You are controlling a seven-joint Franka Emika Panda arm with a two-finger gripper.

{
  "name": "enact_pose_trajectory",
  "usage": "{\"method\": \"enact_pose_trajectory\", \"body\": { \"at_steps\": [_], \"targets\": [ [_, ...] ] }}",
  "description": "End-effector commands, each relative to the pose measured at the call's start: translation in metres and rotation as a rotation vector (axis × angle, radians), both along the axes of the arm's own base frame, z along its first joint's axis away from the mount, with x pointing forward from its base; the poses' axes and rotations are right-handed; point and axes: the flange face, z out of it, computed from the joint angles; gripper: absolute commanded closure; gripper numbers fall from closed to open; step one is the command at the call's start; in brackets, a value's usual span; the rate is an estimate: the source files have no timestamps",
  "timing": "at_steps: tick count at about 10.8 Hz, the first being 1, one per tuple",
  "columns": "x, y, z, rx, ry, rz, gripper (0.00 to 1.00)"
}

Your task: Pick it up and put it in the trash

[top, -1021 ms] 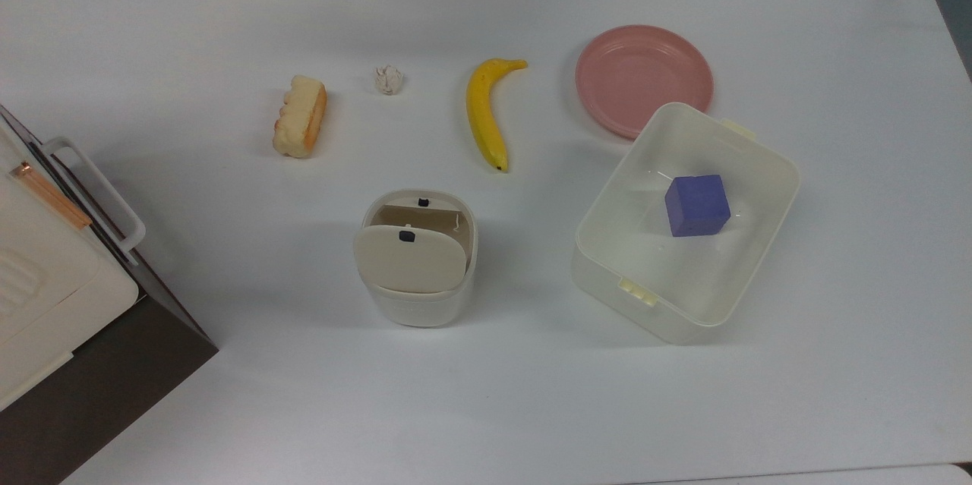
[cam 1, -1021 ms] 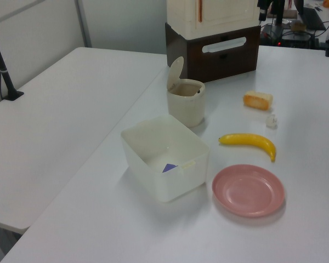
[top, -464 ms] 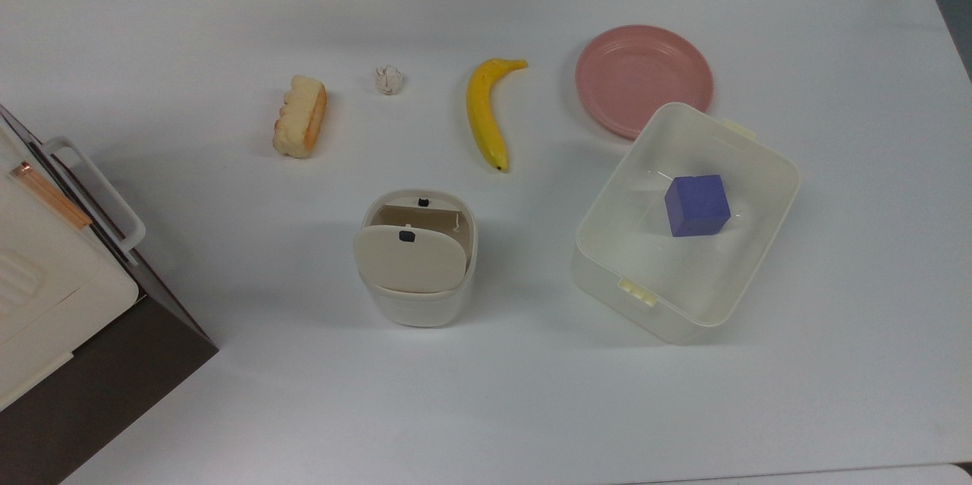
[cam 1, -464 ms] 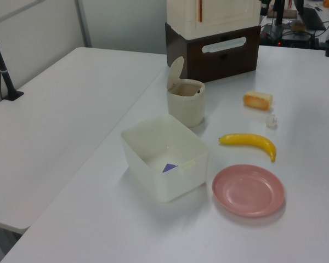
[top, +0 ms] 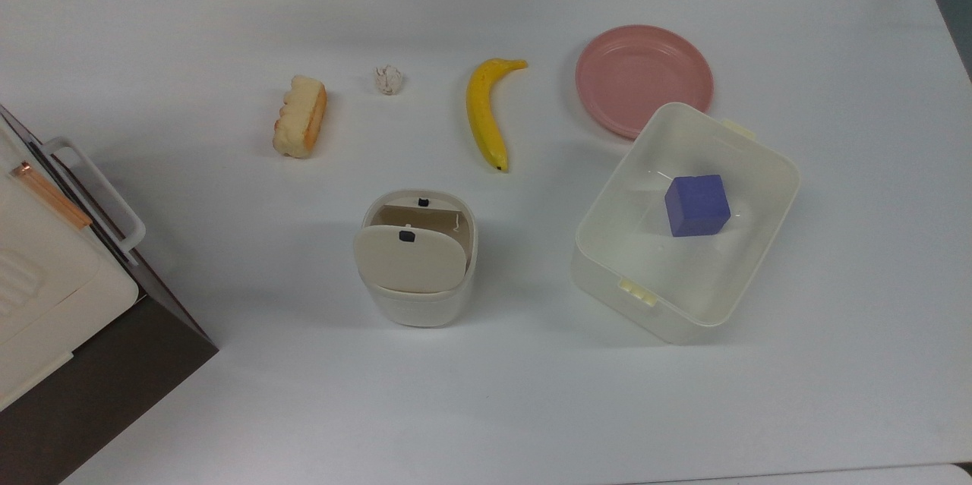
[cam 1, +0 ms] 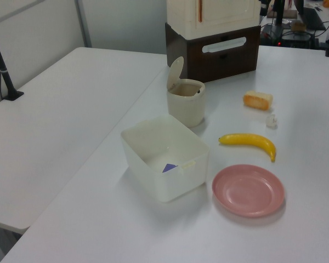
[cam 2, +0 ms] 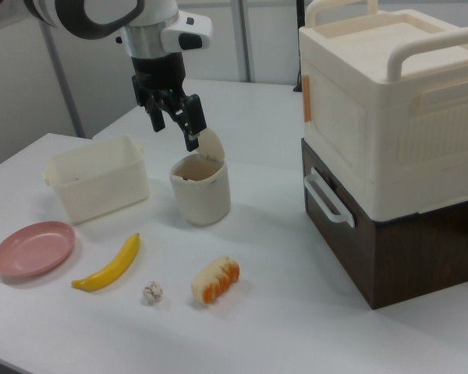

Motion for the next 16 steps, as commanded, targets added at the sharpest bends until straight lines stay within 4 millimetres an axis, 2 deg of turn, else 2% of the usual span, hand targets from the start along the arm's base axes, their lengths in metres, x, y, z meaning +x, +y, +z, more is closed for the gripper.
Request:
{"method": "enact_pose_trajectory", "body": {
  "at_steps": [1, 7, 8, 10, 16],
  "targets": [
    [-0.003, 0.004, 0.001, 0.013, -0.001, -0.008, 0.0],
    [-0.001, 0.003, -0.004, -0.006, 0.014, 0.029, 0.0],
    [0.001, 0.01, -0.006, -0.03, 0.021, 0.081, 0.0],
    [-0.001, 0.009, -0.007, -0.048, 0.039, 0.118, 0.0],
    [0.001, 0.016, -0.009, -0.053, 0.046, 0.136, 0.0]
  ]
}}
